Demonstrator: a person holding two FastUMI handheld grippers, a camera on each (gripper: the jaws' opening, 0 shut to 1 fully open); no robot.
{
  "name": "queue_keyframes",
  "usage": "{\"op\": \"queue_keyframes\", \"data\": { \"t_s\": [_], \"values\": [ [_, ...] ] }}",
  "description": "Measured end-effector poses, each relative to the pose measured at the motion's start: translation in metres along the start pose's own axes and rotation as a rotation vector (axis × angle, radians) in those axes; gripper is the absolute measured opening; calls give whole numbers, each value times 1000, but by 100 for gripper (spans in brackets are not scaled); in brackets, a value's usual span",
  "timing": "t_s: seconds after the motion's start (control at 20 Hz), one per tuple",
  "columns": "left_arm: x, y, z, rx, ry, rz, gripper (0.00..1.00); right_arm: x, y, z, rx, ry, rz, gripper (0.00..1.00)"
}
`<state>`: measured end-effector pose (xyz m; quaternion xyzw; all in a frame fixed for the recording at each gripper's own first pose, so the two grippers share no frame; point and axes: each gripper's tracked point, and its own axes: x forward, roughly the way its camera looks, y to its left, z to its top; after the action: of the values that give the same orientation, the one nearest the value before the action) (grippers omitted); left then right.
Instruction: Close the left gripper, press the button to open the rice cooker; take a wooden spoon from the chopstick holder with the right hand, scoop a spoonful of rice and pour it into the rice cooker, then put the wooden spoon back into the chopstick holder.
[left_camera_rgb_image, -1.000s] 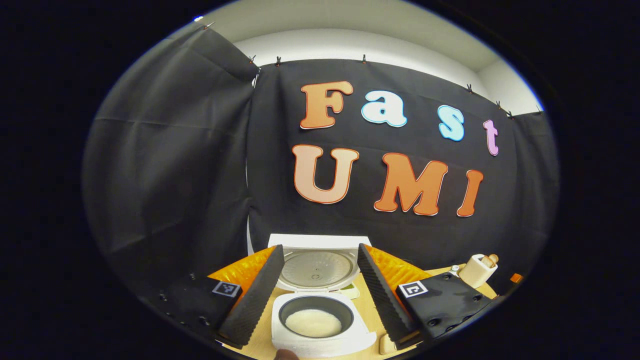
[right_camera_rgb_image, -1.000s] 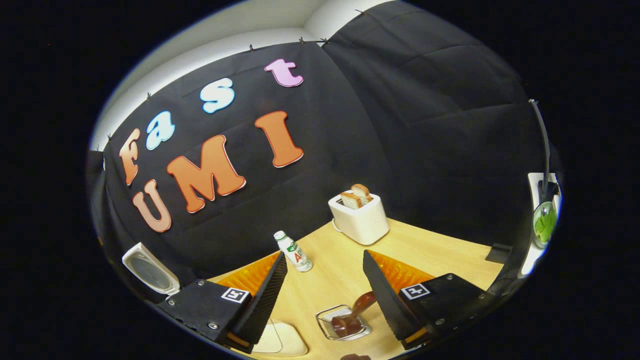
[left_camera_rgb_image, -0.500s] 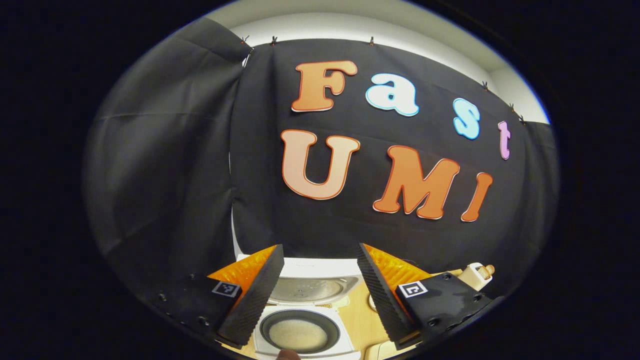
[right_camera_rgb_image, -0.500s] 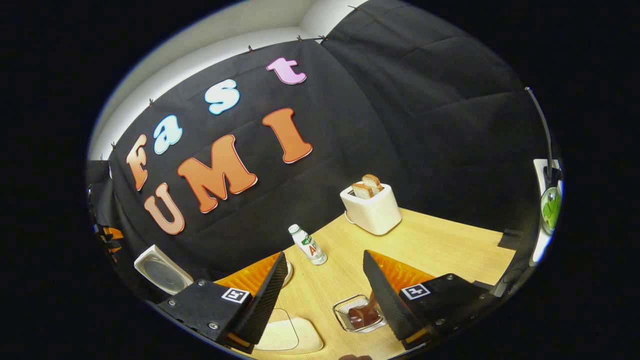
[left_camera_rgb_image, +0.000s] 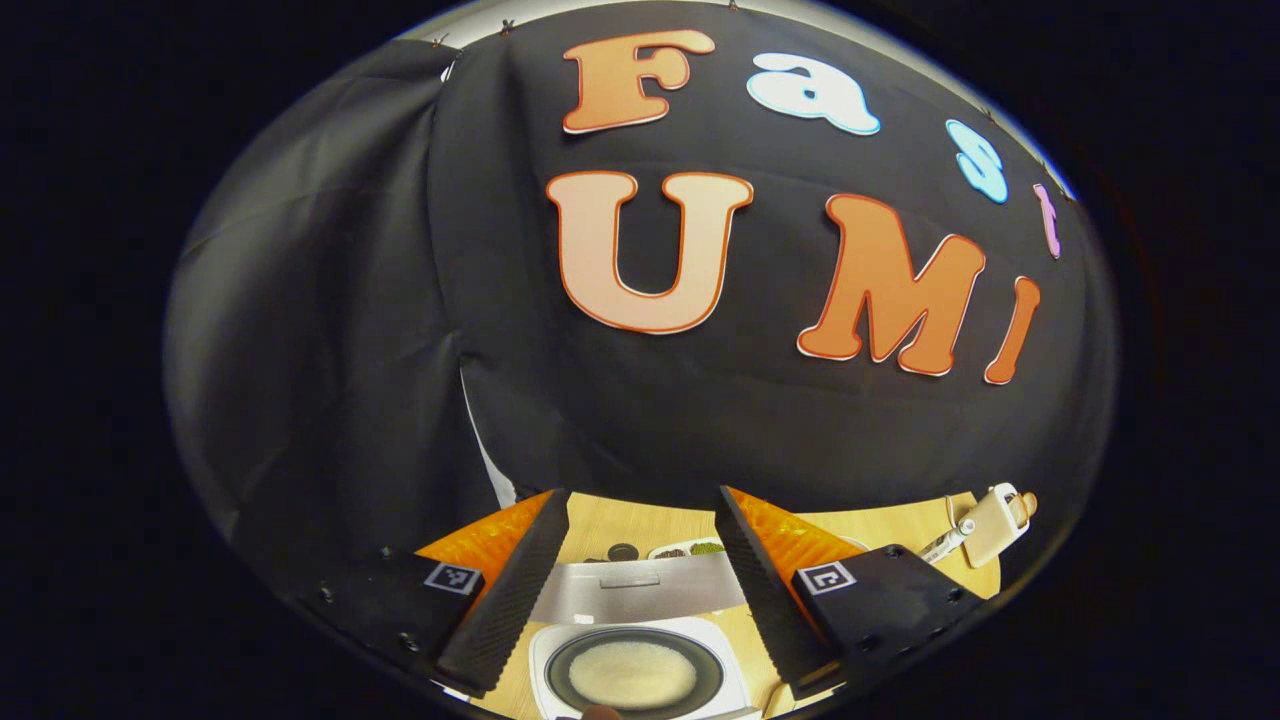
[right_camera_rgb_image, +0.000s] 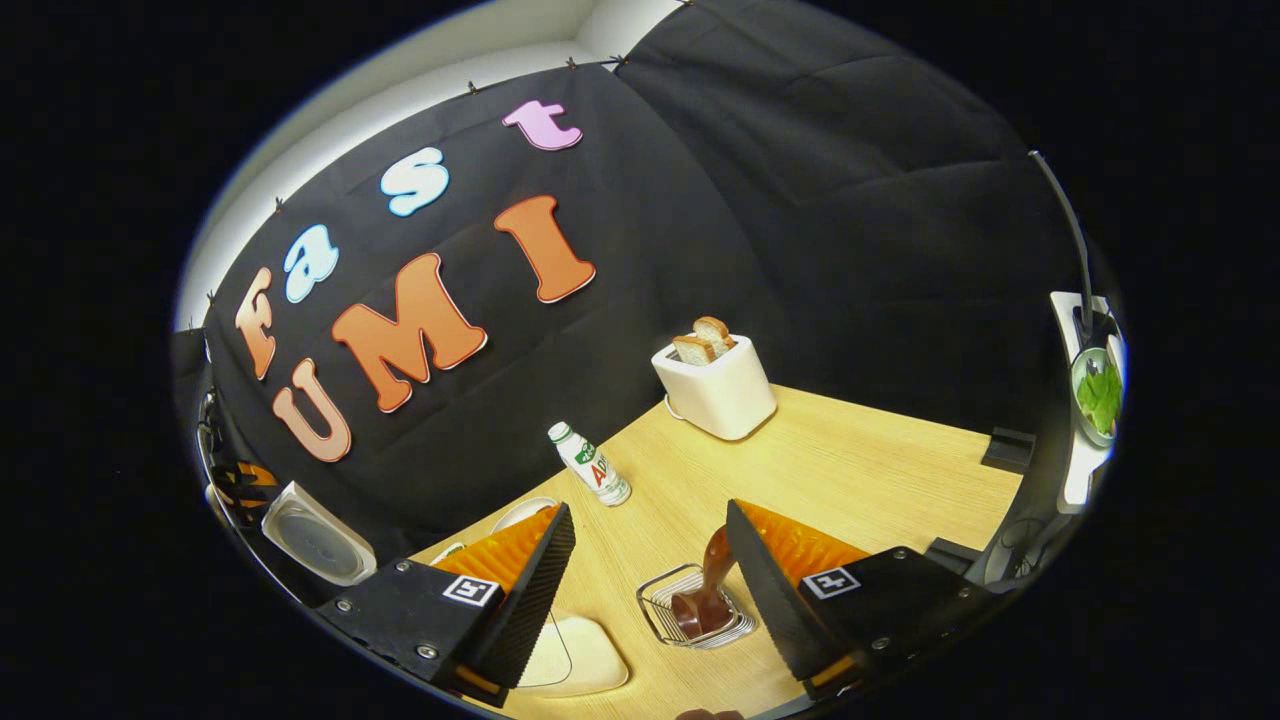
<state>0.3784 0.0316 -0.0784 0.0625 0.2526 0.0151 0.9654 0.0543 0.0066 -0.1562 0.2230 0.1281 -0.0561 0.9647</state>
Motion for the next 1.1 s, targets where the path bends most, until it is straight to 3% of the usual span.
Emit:
{"op": "queue_keyframes", "data": {
  "t_s": [0.1, 0.2, 0.4, 0.8, 1.1],
  "values": [
    [5, -4, -12, -31, 51, -9, 99, 2, 0, -4, 7, 11, -1, 95],
    [2, -5, -17, 18, 40, -20, 100, 2, 5, -9, 22, 29, 15, 95],
    [-18, -10, -28, 20, 17, -78, 100, 4, 14, -18, 40, 56, 37, 95],
    [-73, -9, -78, 41, -59, -117, 99, -3, 44, -31, 3, 87, 98, 94],
    [-91, -7, -175, 23, 107, -146, 99, -14, 56, -45, -24, 128, 125, 95]
  ]
}}
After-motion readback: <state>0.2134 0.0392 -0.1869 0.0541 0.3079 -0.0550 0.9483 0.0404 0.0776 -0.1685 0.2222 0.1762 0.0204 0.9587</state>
